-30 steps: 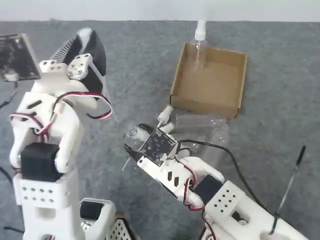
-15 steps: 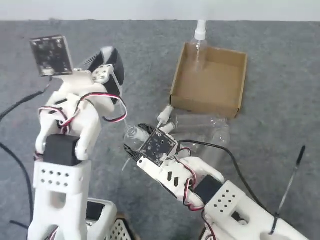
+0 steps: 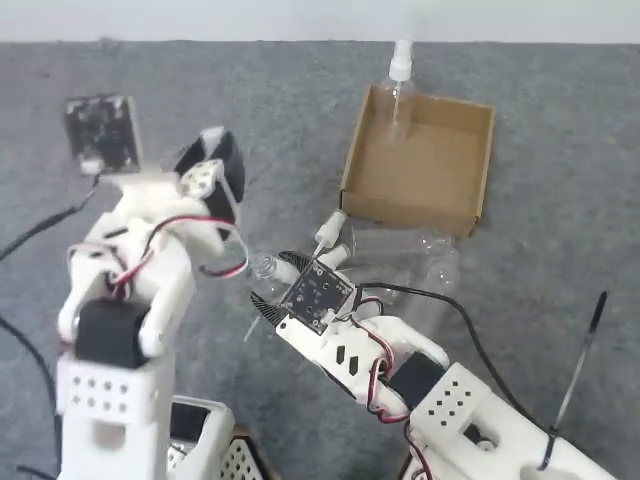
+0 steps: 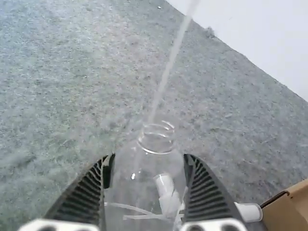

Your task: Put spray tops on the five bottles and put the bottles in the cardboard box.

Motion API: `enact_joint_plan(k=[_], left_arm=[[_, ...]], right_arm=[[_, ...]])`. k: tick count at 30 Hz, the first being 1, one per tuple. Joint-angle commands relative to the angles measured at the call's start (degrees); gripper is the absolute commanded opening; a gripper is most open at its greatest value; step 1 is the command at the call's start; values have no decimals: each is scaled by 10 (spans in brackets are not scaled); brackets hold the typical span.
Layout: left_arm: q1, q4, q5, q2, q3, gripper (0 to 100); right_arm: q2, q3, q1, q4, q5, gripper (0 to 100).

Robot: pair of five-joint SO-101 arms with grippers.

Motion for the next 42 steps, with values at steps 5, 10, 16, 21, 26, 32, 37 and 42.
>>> enact_joint_plan(k=[5,10,16,21,26,32,37,42], left_arm=[[50,-17,-40,-78,102,11],[65,-39,-52,-113,163,11],[66,-40,-53,-178,204,13],[66,-104,-57,-196,270,13],[65,-138,-64,-200,304,13],[70,-140,-64,-200,322,13],[118,-142,-69,-196,341,13],[117,-153,-85,-200,361,13]], right_arm=[[-23,-8,-1,-13,-13,6],[-23,-8,32,-14,-48,6],[-23,-8,58,-20,-93,6],[-23,-8,60,-20,-100,6],[-23,-8,60,-20,-100,6],[-22,-8,60,-20,-100,6],[-22,-8,60,-20,-101,6],[-21,-8,60,-20,-101,6]])
